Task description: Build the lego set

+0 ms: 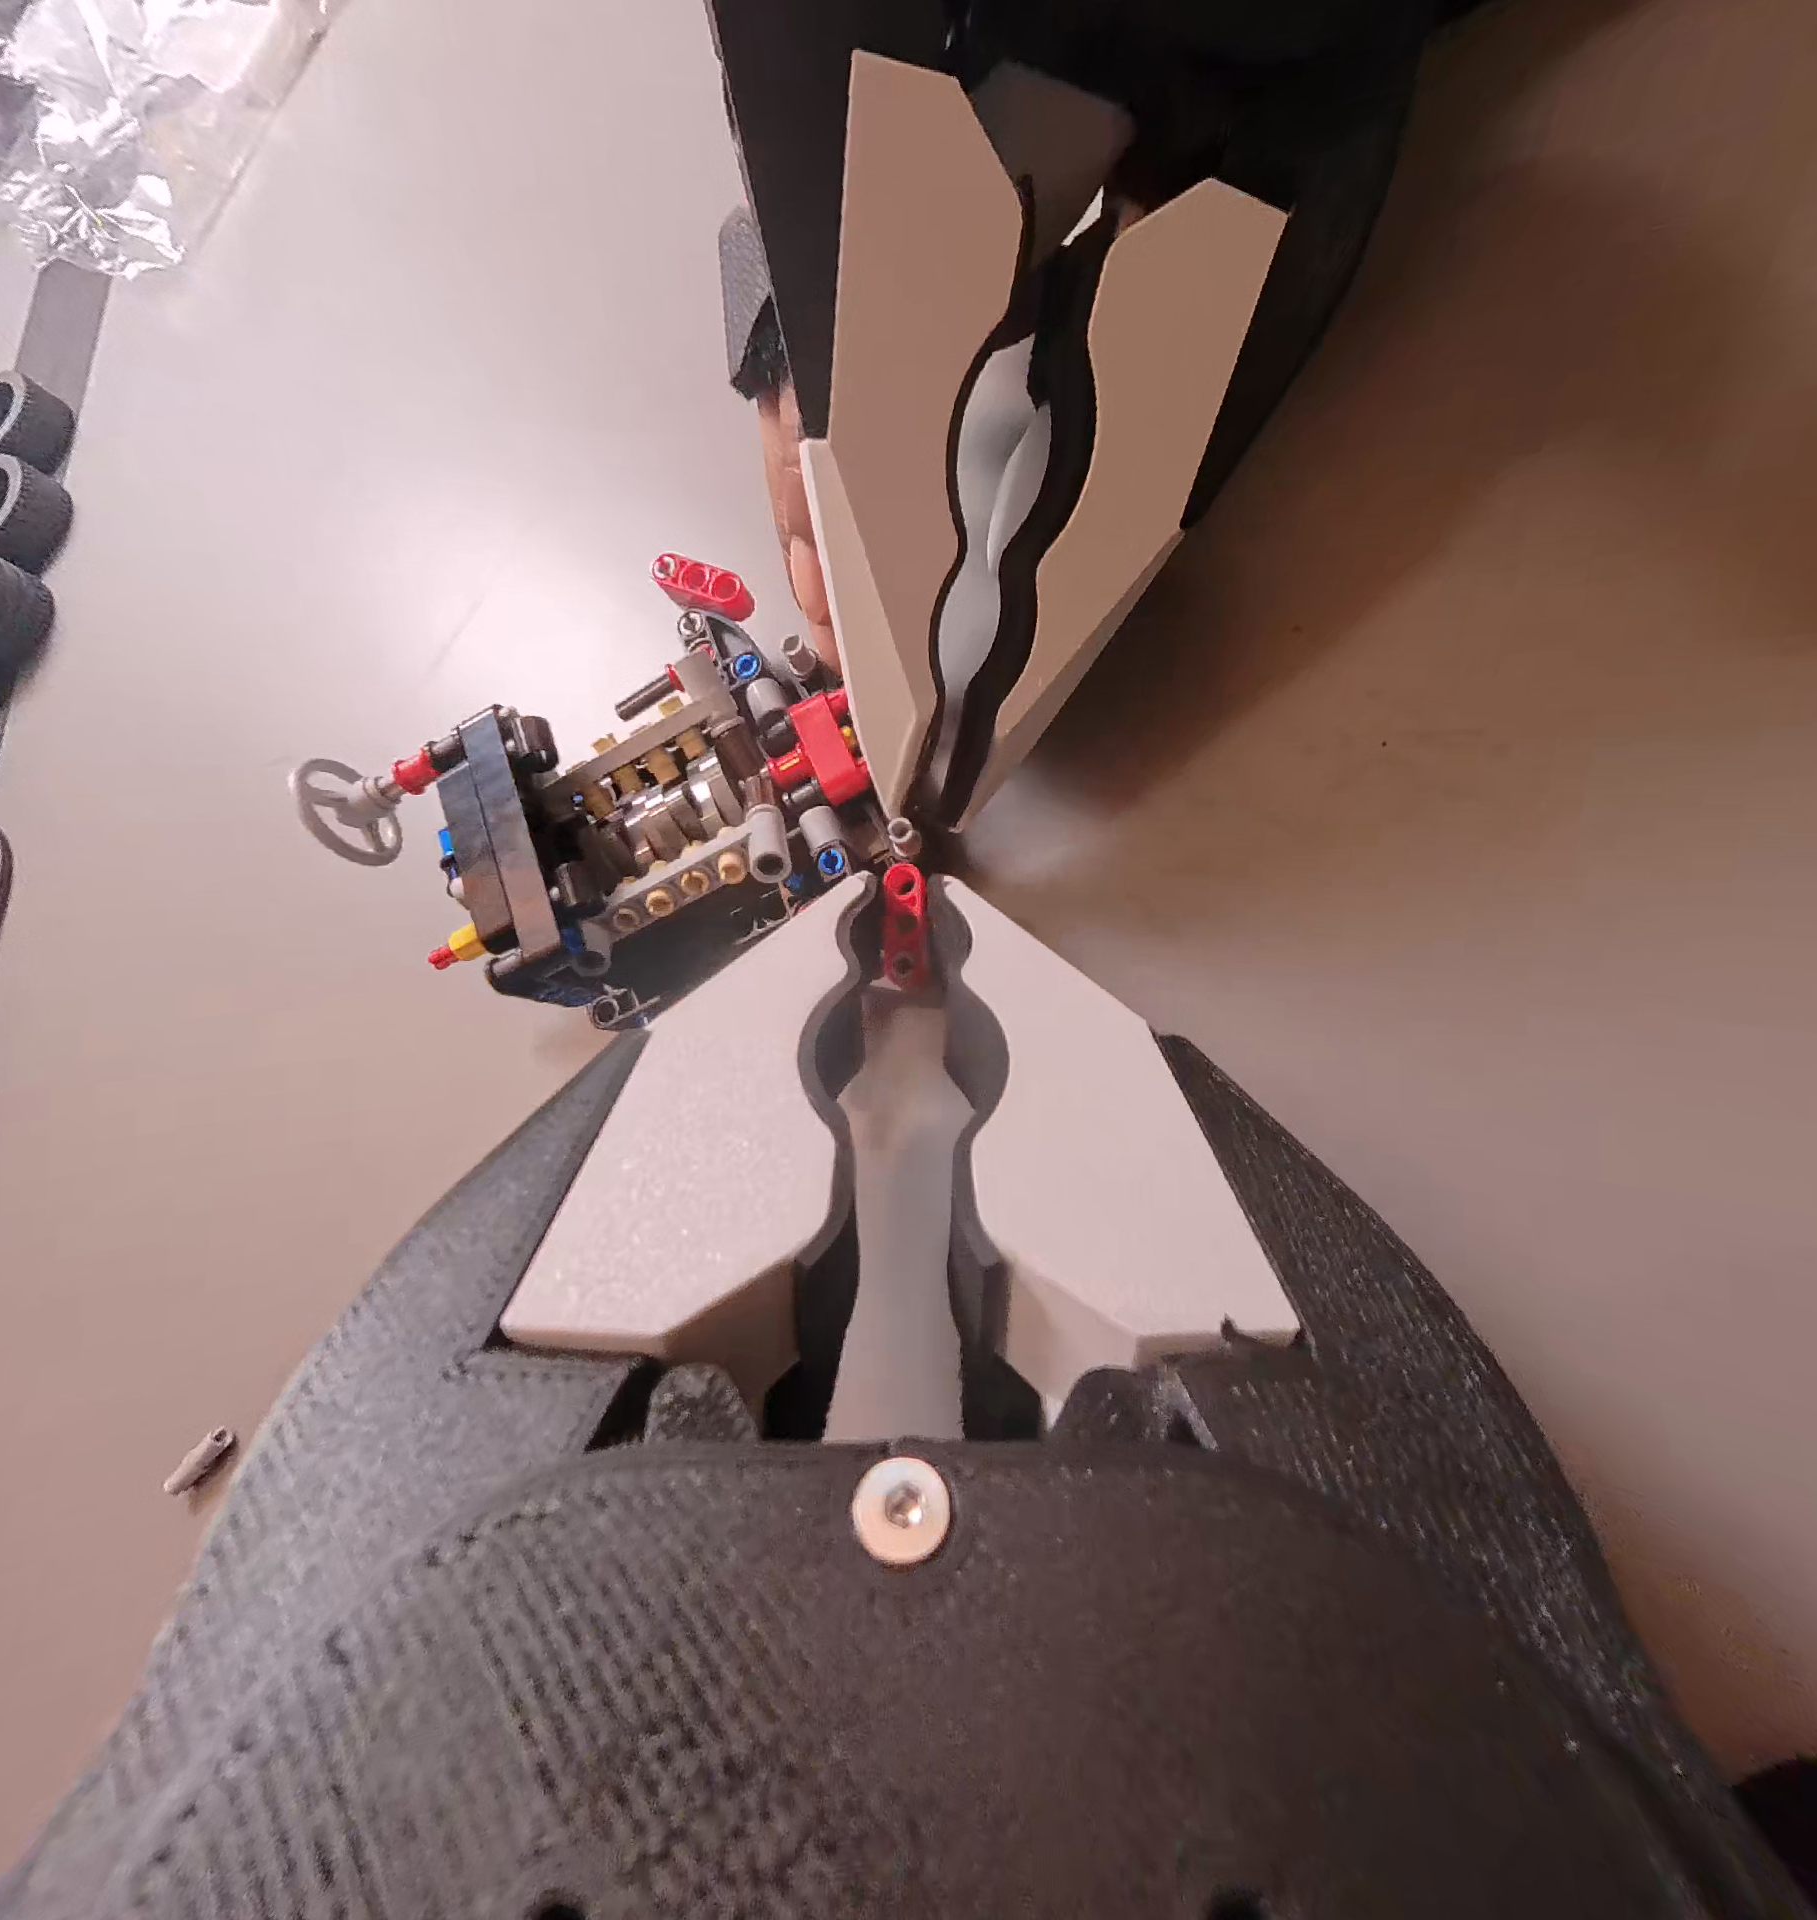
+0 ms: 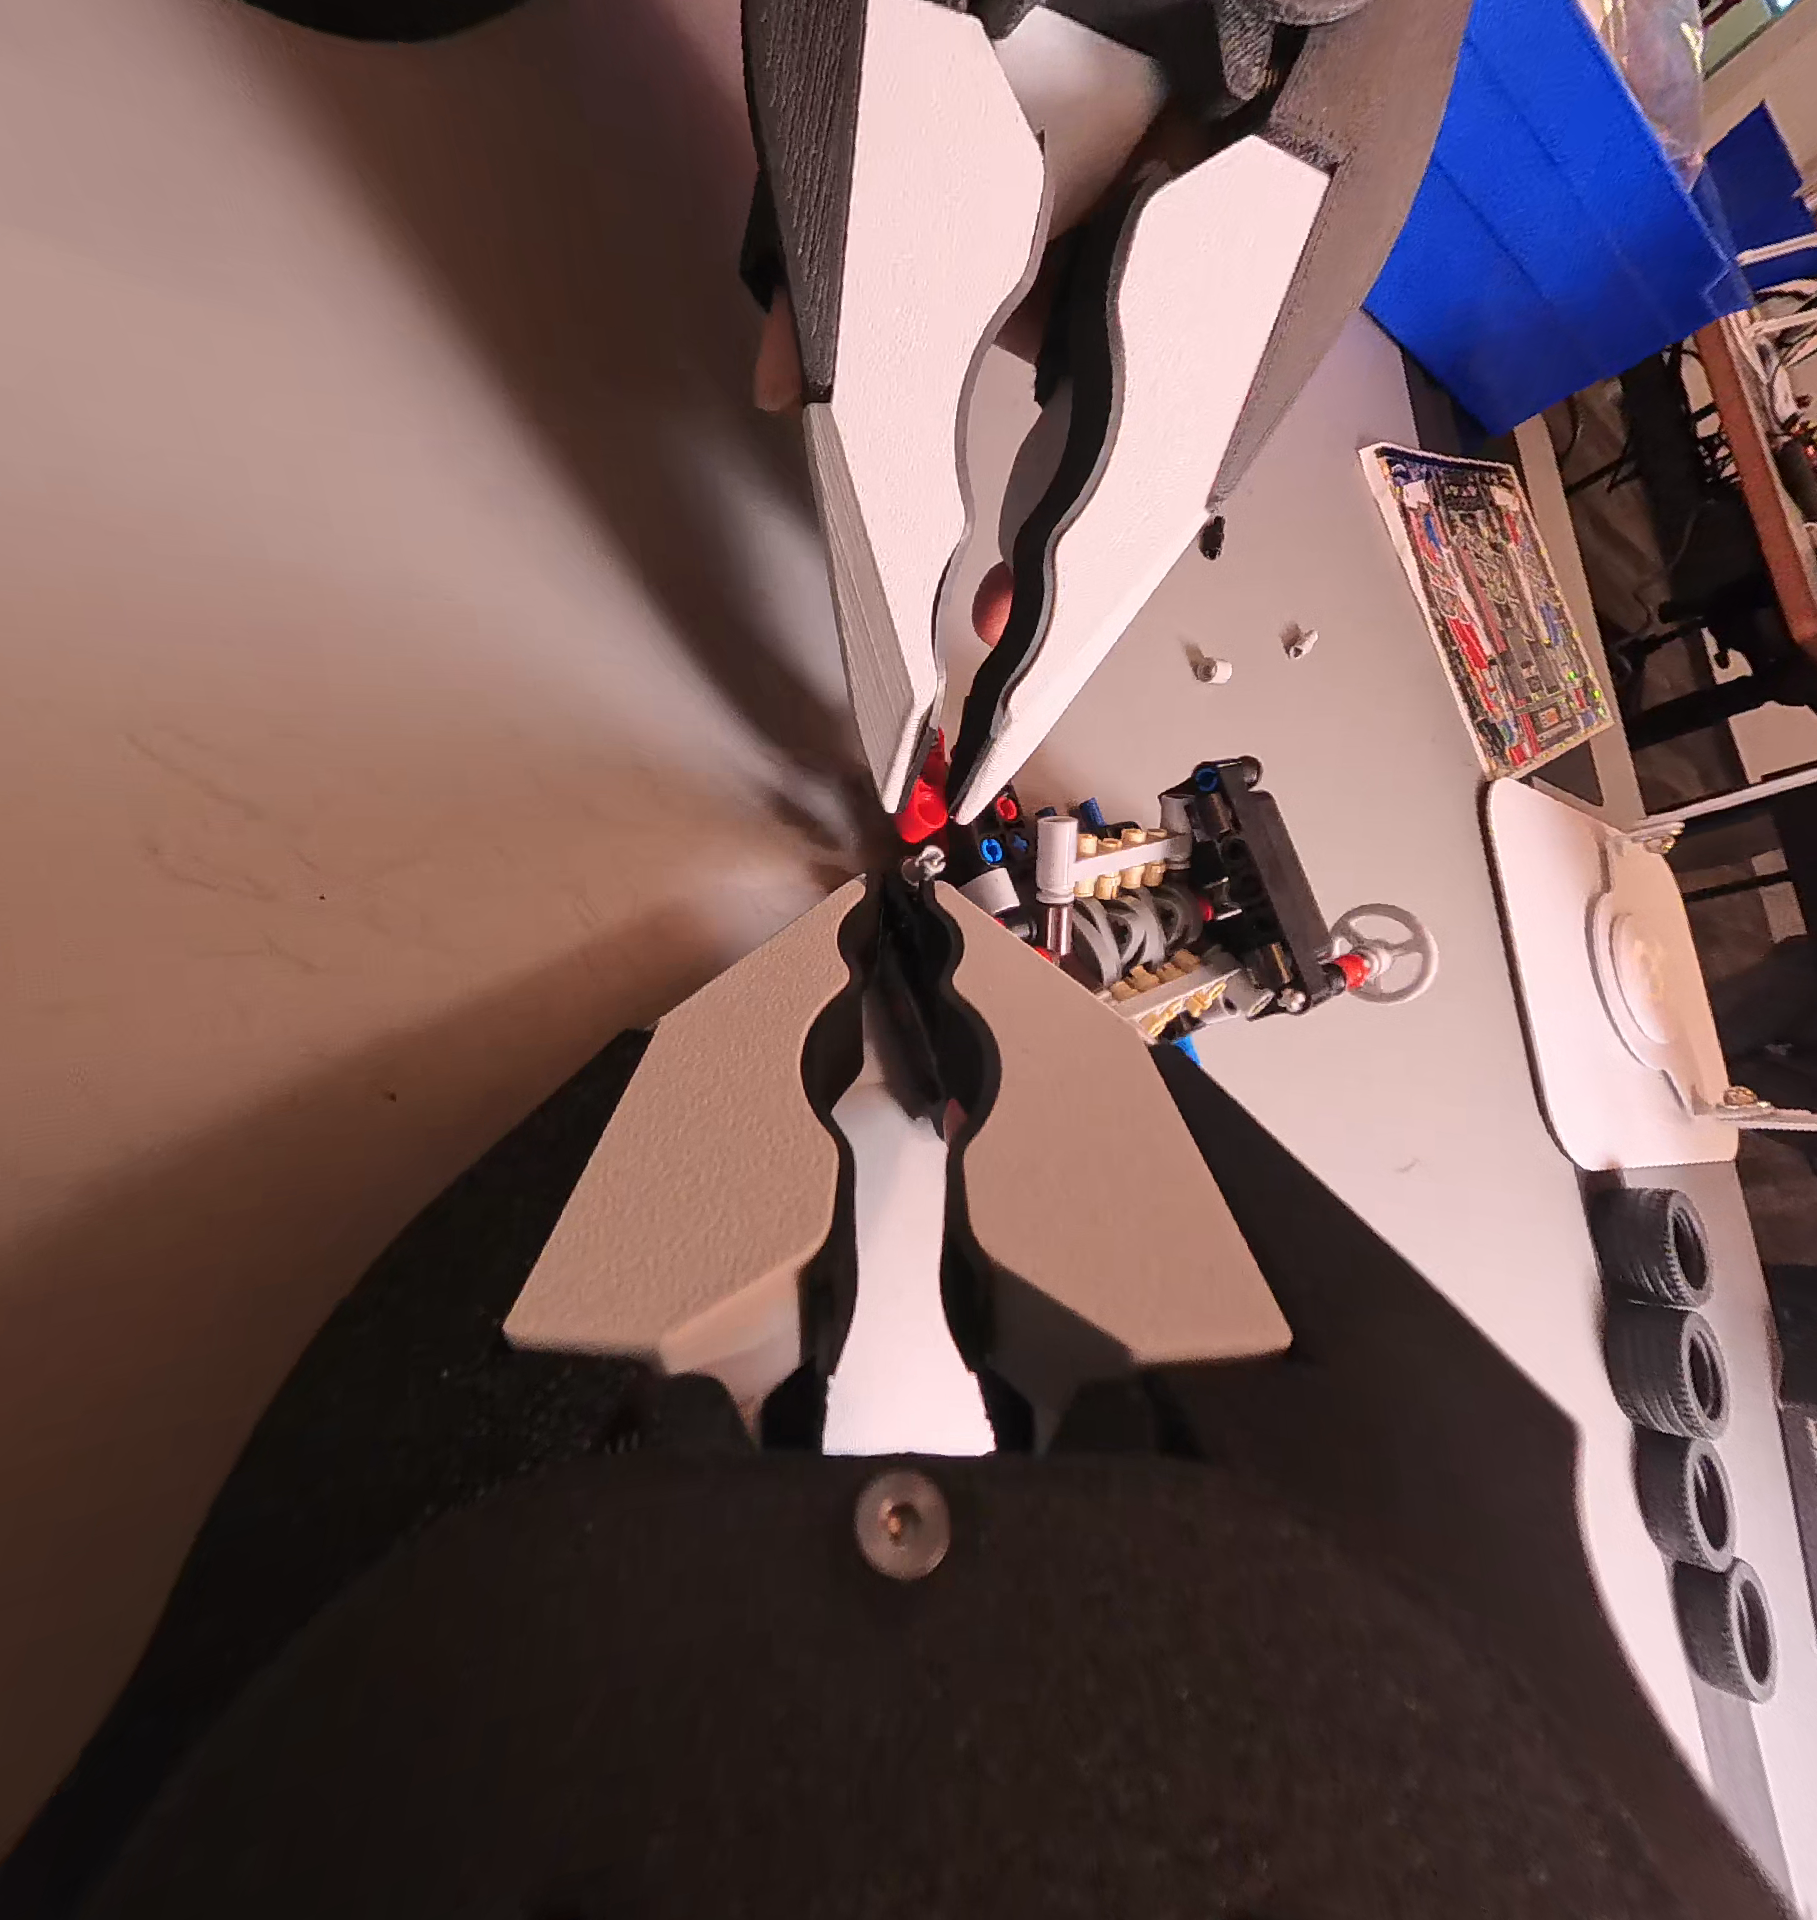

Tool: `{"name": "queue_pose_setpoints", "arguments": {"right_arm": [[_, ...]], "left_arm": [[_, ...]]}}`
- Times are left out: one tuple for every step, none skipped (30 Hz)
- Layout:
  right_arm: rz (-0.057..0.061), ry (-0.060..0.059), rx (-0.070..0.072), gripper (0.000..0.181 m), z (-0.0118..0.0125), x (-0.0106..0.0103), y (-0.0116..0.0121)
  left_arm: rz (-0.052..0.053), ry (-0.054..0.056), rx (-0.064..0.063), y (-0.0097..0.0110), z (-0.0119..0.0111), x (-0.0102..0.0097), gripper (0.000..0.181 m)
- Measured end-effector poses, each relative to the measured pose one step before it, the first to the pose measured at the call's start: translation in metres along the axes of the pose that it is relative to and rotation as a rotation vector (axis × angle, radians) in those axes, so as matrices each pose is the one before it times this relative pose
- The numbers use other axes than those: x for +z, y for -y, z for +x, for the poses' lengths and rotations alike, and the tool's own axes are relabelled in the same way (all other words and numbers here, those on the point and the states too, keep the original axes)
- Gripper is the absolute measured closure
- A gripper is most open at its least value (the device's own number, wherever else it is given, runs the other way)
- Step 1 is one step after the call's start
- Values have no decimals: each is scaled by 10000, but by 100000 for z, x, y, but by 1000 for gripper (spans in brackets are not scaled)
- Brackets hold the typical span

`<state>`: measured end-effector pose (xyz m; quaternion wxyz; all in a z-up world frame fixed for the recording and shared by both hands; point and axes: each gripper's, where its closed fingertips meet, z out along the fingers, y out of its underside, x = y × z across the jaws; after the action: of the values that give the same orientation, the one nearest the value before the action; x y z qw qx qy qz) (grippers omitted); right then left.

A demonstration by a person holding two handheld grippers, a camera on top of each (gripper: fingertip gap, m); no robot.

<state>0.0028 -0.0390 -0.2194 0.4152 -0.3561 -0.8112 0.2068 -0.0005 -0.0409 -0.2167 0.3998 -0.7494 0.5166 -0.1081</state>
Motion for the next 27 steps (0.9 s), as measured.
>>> {"name": "queue_pose_setpoints", "arguments": {"right_arm": [[-5, -2, -15, 176, -38, 19, 25], [-15, -23, -1, 176, -1, 32, -2], [-22, -34, -25, 176, 22, 25, -21], [-20, -27, -29, 176, 16, 13, -15], [-13, -23, -30, 176, -10, 7, -14], [9, -28, -16, 175, 17, -1, 35], [7, -8, -1, 175, -3, -14, 38], [-7, -8, 4, 175, -9, 4, 15], [6, -34, -7, 175, 27, 13, 39], [15, -31, -11, 175, 27, 6, 55], [5, -22, 3, 175, 38, 6, 17], [-2, -32, 32, 175, 68, 17, -12], [-9, -38, 41, 175, 86, 12, -35], [-27, -33, 14, 175, 72, 11, -58], [-42, -32, 7, 176, 62, 23, -64], [-51, -29, 9, 176, 47, 45, -73], [-60, -57, 7, 176, 90, 46, -82], [-62, -61, 20, 176, 125, 48, -100], [-53, -18, 54, 176, 81, 25, -86], [-35, 15, 72, 176, 42, 10, -70], [-6, 1, 67, 175, 56, 8, -24], [-29, -11, 40, 175, 48, 17, -44], [-19, -7, 17, 175, 23, 28, -11], [-22, -12, 18, 175, 14, 45, -16], [-32, -38, 36, 175, 51, 51, 2], [-43, -34, 30, 175, 45, 51, -1], [-37, -23, 1, 175, 33, 52, 3]], "left_arm": [[-13, -14, 7, -32, -1, -33, 175], [30, -29, -16, 31, 6, -35, 175], [77, -60, -46, 71, 38, -34, 175], [112, -111, -89, 68, 64, -27, 175], [166, -153, -119, 100, 113, -37, 175], [227, -154, -159, 164, 84, -60, 175], [172, -148, -186, 55, 49, -45, 176], [148, -94, -189, 44, -38, -29, 176], [161, -65, -179, 91, -55, -37, 176], [107, -45, -134, 66, -67, -44, 176], [57, -14, -97, 26, -76, -39, 176], [45, 20, -61, 30, -95, -13, 176], [27, 55, -26, 14, -102, 10, 176], [-10, 62, 2, 7, -73, 37, 176], [-56, 79, 43, -30, -53, 65, 176], [-75, 80, 83, -19, -28, 72, 176], [-66, 69, 99, -13, 10, 58, 176], [-86, 101, 92, -36, -39, 47, 176], [-117, 120, 82, -83, -67, 49, 176], [-139, 139, 100, -89, -77, 51, 176], [-108, 162, 117, -8, -75, 33, 175], [-122, 161, 102, -13, -74, 17, 175], [-139, 138, 60, -35, -43, 26, 175], [-158, 124, 36, -54, -28, -11, 175], [-202, 132, 50, -133, -27, -63, 174], [-235, 139, 36, -221, -47, -73, 174], [-217, 117, 8, -276, -18, -68, 172]]}}
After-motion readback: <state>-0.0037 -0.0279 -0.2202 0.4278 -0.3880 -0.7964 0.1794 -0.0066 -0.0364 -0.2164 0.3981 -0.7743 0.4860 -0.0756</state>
